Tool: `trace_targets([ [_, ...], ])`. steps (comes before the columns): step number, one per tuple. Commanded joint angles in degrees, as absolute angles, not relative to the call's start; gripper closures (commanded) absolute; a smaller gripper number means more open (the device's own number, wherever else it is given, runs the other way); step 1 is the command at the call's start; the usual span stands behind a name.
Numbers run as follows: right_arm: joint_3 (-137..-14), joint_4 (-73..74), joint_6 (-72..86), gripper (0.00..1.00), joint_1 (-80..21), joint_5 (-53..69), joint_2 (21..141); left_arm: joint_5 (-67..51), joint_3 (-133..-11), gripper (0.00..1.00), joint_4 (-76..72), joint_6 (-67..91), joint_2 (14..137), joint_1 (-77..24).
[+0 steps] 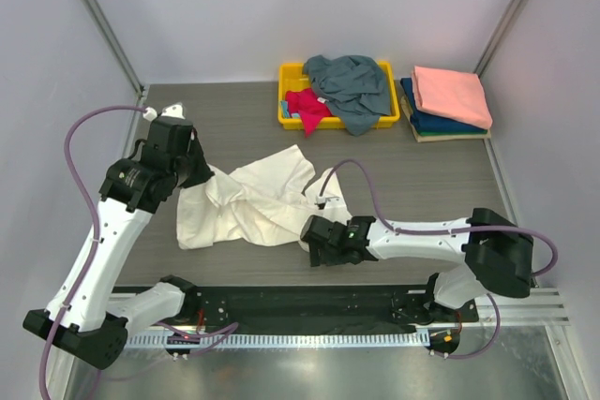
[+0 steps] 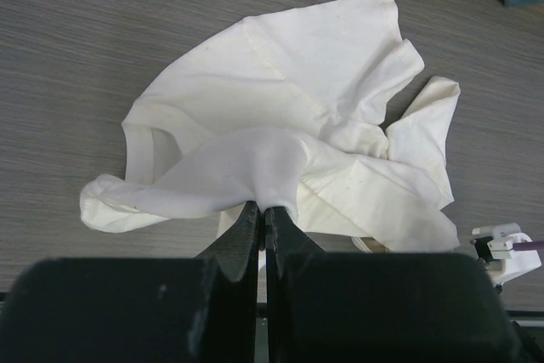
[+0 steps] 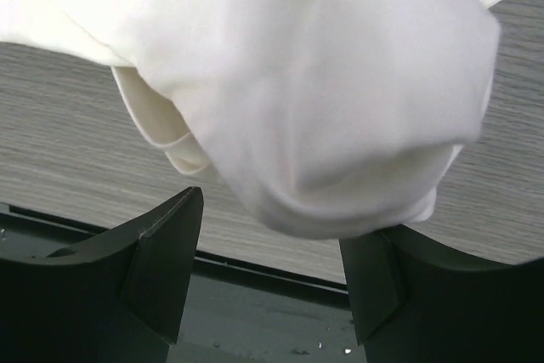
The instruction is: Fold and stack the t-shirts
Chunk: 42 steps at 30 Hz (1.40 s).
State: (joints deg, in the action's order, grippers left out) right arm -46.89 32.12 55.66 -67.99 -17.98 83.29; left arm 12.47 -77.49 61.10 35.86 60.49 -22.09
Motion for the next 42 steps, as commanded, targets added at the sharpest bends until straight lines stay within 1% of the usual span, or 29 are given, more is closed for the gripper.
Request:
trace_targets([
  [1, -46.67, 29.36, 55.90, 0.32, -67.33, -20.57, 84.64, 13.36, -77.43, 1.00, 59.06, 35.33, 59.41, -21.80],
  [2, -46.41, 29.09, 55.90, 0.35, -67.15, -20.57, 85.25, 13.45, -77.43, 1.00, 59.15, 35.25, 59.41, -21.80],
  [4, -46.14, 28.74, 55.64, 0.39, -66.89, -20.57, 85.25, 13.62, -77.43, 1.00, 59.06, 35.24, 59.50, -21.88],
  [10, -44.74, 28.48, 55.37, 0.59, -65.57, -21.18, 83.76, 13.80, -76.82, 1.00, 58.97, 35.16, 59.50, -21.88],
  [11, -44.21, 28.48, 55.28, 0.64, -65.13, -21.18, 83.50, 13.89, -76.90, 1.00, 58.80, 35.24, 59.50, -21.80],
  [13, -43.77, 28.39, 55.11, 0.71, -64.69, -21.27, 82.62, 13.97, -76.90, 1.00, 58.80, 35.16, 59.59, -21.88],
  [15, -43.16, 28.74, 55.02, 0.87, -64.43, -21.01, 81.31, 14.06, -77.17, 1.00, 59.06, 35.16, 59.59, -21.88],
  [16, -43.15, 28.83, 55.02, 0.87, -64.42, -21.01, 80.78, 14.06, -77.25, 1.00, 59.06, 35.16, 59.59, -21.88],
  [17, -43.15, 29.18, 55.11, 0.95, -64.42, -20.83, 80.34, 14.15, -77.43, 1.00, 59.06, 35.16, 59.59, -21.80],
  [18, -43.24, 30.22, 55.11, 0.98, -64.42, -20.83, 79.98, 14.24, -77.78, 1.00, 59.24, 35.07, 59.76, -21.80],
  [25, -44.38, 36.29, 54.14, 0.99, -64.42, -18.20, 75.33, 15.55, -80.06, 1.00, 60.73, 34.63, 59.68, -21.80],
  [30, -46.67, 43.14, 52.56, 0.99, -64.42, -16.96, 68.74, 17.23, -83.75, 1.00, 63.10, 33.14, 60.20, -21.45],
  [32, -47.46, 44.03, 51.86, 0.95, -64.42, -15.92, 66.20, 18.01, -86.03, 1.00, 64.15, 32.35, 60.73, -20.83],
  [33, -47.63, 44.73, 51.16, 0.95, -64.42, -15.56, 65.49, 18.28, -86.83, 1.00, 64.51, 31.47, 61.25, -20.48],
  [37, -48.43, 46.40, 50.63, 0.94, -64.42, -14.15, 63.37, 18.81, -89.91, 1.00, 65.74, 29.18, 62.31, -17.24],
  [42, -49.57, 48.33, 50.10, 0.94, -64.42, -12.92, 61.00, 18.37, -93.42, 1.00, 66.62, 26.46, 63.54, -12.66],
])
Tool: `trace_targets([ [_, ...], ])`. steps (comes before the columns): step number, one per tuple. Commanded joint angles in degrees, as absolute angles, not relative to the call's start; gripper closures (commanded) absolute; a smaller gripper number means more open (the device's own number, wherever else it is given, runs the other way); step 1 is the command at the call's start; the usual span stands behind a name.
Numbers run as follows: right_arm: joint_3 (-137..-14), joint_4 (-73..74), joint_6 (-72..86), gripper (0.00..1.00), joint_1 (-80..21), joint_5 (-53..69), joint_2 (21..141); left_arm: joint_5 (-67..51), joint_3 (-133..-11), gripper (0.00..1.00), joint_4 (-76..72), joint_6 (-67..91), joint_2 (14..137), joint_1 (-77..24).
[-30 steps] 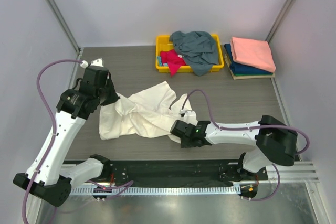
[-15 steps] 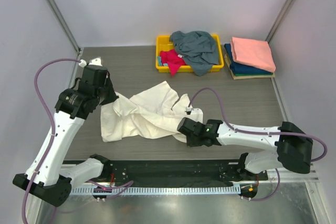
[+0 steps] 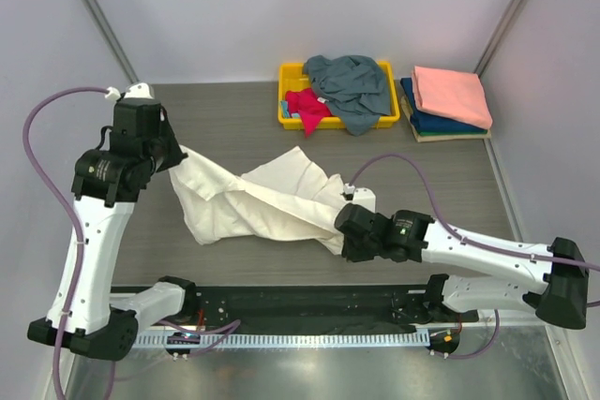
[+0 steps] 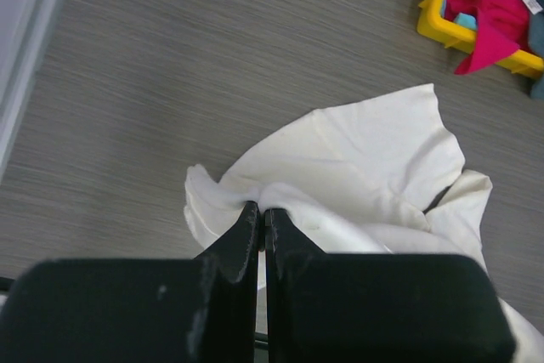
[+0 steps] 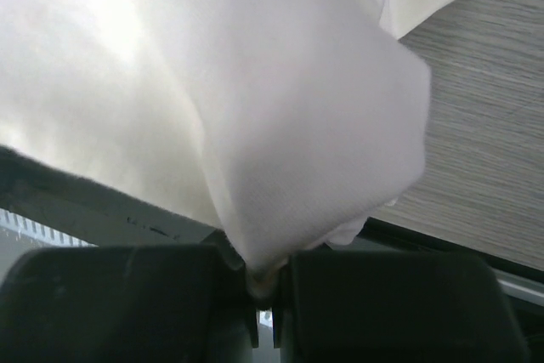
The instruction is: Fold and stack the t-shirts
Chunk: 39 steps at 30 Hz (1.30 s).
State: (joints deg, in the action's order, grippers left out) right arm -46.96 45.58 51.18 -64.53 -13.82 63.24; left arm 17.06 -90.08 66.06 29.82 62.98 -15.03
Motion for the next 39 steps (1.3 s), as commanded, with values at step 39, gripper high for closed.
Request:
trace_targets([
  [39, -77.27, 59.17, 36.87, 0.74, -51.81, -58.57, 57.28, 8.62, -111.20, 1.00, 64.96, 27.17, 77.73, -8.44],
])
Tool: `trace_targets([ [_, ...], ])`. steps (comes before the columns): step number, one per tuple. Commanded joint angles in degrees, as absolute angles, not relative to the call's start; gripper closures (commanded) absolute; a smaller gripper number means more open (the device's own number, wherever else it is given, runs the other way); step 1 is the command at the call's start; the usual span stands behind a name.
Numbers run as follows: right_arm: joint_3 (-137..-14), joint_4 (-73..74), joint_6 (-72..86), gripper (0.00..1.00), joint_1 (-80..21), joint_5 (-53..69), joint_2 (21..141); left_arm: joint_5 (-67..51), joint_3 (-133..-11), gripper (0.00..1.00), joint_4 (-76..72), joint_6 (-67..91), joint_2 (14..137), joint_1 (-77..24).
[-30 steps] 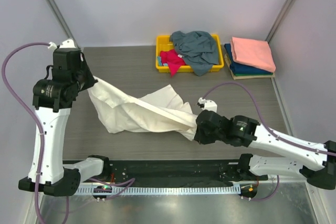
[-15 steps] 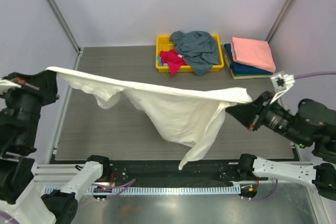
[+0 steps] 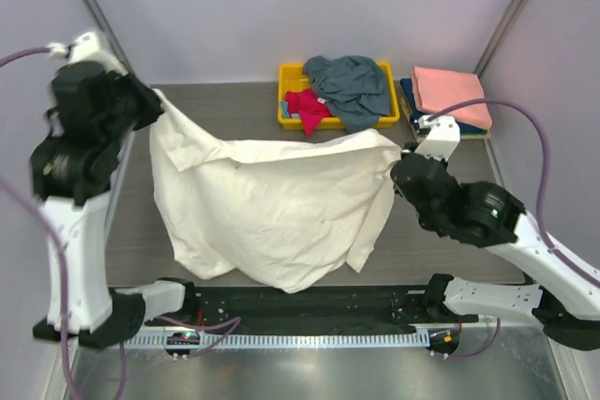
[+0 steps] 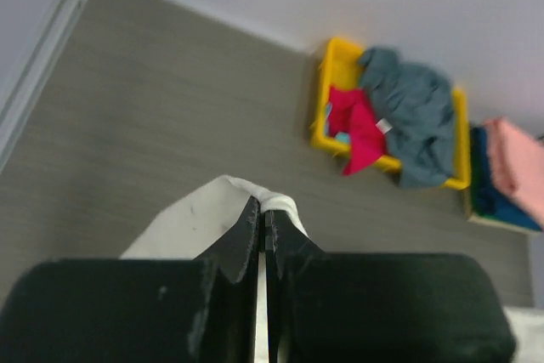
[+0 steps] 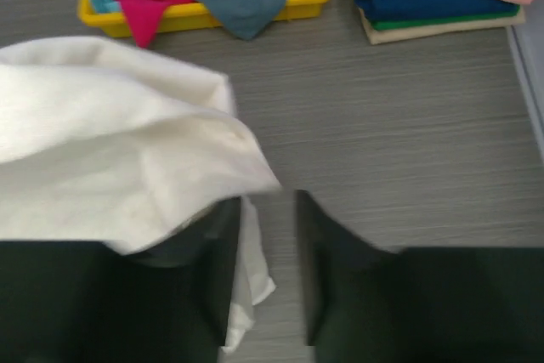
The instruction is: Fold and stack the t-shirts
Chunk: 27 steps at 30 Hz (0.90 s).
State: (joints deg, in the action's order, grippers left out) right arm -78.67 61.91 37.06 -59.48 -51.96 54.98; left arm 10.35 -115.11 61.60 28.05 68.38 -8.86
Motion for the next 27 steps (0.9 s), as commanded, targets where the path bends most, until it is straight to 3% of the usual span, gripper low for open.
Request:
trace_targets([
  [1, -74.04, 55.93, 33.87, 0.54, -46.46, -46.96, 58.87, 8.61, -110.14, 1.00, 64.26, 26.55, 80.31, -8.44],
  [2, -72.70, 50.94, 31.75, 0.10, -32.83, -40.76, 60.54, 9.66, -107.86, 0.96, 63.12, 26.11, 83.38, -8.44],
  [3, -71.82, 49.67, 30.08, 0.01, -26.95, -35.39, 66.04, 10.02, -107.76, 0.93, 62.50, 25.41, 89.32, -8.26],
  [4, -72.33, 49.48, 28.93, 0.00, -21.15, -30.81, 69.05, 9.50, -108.54, 0.88, 63.45, 25.23, 93.13, -7.91],
  [5, -73.55, 51.48, 29.00, 0.01, -18.05, -28.85, 72.13, 7.14, -112.37, 0.67, 65.55, 25.22, 96.04, -7.74],
  [7, -76.97, 53.17, 28.39, 0.00, -15.73, -29.70, 74.87, 5.81, -113.91, 0.51, 69.08, 25.31, 98.87, -8.08],
  [8, -77.43, 52.83, 28.56, 0.00, -15.73, -27.01, 74.19, 6.06, -109.90, 0.38, 67.60, 25.40, 97.31, -8.35],
  [10, -76.21, 50.81, 28.74, 0.01, -15.73, -21.74, 70.25, 7.46, -103.74, 0.27, 60.31, 25.84, 90.48, -8.35],
  [11, -74.98, 48.45, 29.00, 0.00, -15.82, -18.49, 69.01, 8.34, -101.71, 0.17, 58.90, 25.93, 88.53, -8.35],
  [16, -61.83, 40.97, 31.29, 0.00, -19.49, -3.02, 63.46, 10.90, -88.82, 0.17, 58.46, 27.07, 82.28, -8.26],
  [20, -53.54, 32.19, 33.57, 0.01, -26.07, -1.84, 64.76, 9.50, -75.00, 0.21, 52.39, 30.84, 75.42, -8.35],
  [27, -55.28, 27.07, 32.96, 0.03, -34.62, -6.67, 79.07, 6.59, -57.67, 0.27, 40.80, 37.52, 72.85, -8.26],
])
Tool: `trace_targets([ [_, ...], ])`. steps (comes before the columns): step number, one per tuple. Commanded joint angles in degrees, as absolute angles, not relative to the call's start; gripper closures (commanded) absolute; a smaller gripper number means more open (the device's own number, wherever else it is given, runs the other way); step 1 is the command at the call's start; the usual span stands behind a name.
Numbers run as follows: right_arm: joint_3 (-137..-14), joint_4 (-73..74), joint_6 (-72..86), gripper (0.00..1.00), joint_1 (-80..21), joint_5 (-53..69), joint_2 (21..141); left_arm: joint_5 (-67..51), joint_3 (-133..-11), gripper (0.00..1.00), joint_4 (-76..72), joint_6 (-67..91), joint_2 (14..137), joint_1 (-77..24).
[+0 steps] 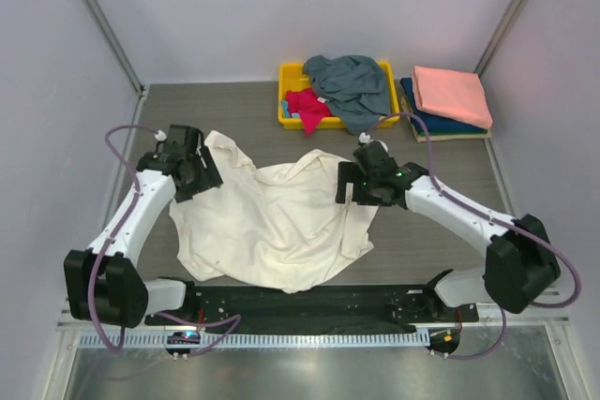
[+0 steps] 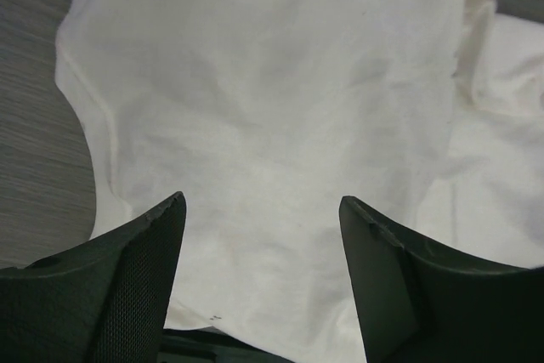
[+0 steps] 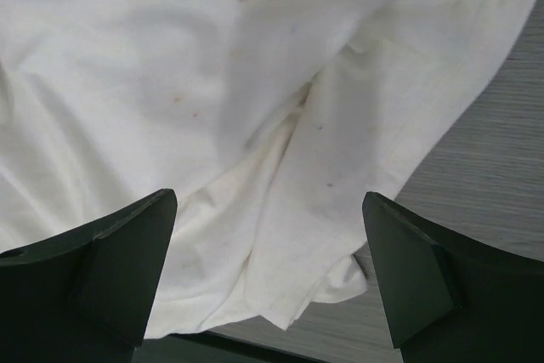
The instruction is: Fold and stack the t-shirts
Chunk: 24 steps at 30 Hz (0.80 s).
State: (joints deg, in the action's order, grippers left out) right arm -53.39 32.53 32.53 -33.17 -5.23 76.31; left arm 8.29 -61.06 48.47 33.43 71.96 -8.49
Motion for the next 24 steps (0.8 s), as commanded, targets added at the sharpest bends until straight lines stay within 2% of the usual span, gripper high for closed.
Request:
trace_targets([
  [1, -56.33, 26.98, 32.61, 0.03, -34.54, -7.20, 80.67, 6.33, -56.79, 0.27, 39.91, 37.79, 73.38, -8.26],
  [6, -58.97, 27.69, 31.99, 0.01, -33.05, -15.29, 86.65, 6.24, -56.68, 0.30, 38.93, 37.62, 76.29, -8.26],
  [12, -69.24, 25.22, 28.04, 0.00, -23.13, -7.91, 91.75, 3.78, -57.48, 0.33, 43.41, 34.72, 66.38, -8.35],
  [20, -95.42, 26.89, 25.23, 0.01, -14.86, -13.44, 108.79, 2.11, -49.42, 0.32, 48.61, 33.39, 46.60, -9.58],
  [24, -112.36, 32.16, 24.08, 0.01, -13.19, -18.89, 122.56, 5.08, -47.64, 0.33, 46.23, 33.84, 35.71, -11.16],
])
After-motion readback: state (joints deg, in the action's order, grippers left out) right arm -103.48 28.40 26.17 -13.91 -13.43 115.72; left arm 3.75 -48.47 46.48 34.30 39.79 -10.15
